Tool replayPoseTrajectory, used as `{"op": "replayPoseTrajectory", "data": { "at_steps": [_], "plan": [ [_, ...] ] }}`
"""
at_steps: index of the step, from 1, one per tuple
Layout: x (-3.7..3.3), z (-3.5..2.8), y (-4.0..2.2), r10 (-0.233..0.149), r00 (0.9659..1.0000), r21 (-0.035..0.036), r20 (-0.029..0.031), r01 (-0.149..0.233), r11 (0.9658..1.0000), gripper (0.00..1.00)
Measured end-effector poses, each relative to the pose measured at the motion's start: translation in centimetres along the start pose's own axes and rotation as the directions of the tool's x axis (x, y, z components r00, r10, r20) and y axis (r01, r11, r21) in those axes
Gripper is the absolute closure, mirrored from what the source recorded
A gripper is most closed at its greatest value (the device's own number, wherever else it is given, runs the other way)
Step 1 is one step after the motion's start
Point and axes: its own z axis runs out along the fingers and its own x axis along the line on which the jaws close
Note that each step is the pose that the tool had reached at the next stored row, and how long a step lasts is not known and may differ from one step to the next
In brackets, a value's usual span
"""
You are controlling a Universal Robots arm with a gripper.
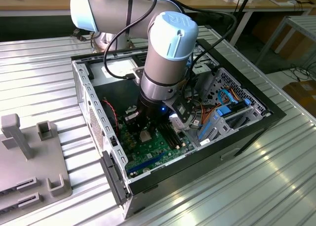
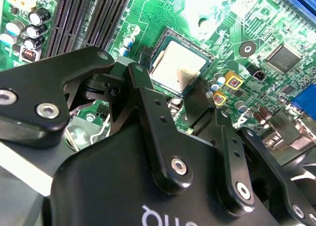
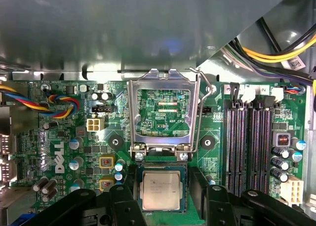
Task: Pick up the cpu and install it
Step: 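Place the cpu into insertion slot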
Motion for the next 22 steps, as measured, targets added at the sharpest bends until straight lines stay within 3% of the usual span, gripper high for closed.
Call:
{"op": "replayPoseTrajectory", "data": {
  "at_steps": [6,14,22],
  "plan": [
    [-0.02,-0.26,0.01,0.000,1.0000,-0.0006,0.0005,0.000,1.0000,0.47],
    [0.02,-1.50,0.00,0.000,1.0000,0.0000,-0.0001,0.000,1.0000,0.47],
    [0.03,-1.50,-0.01,0.000,1.0000,0.0000,0.0000,0.000,1.0000,0.48]
  ]
}}
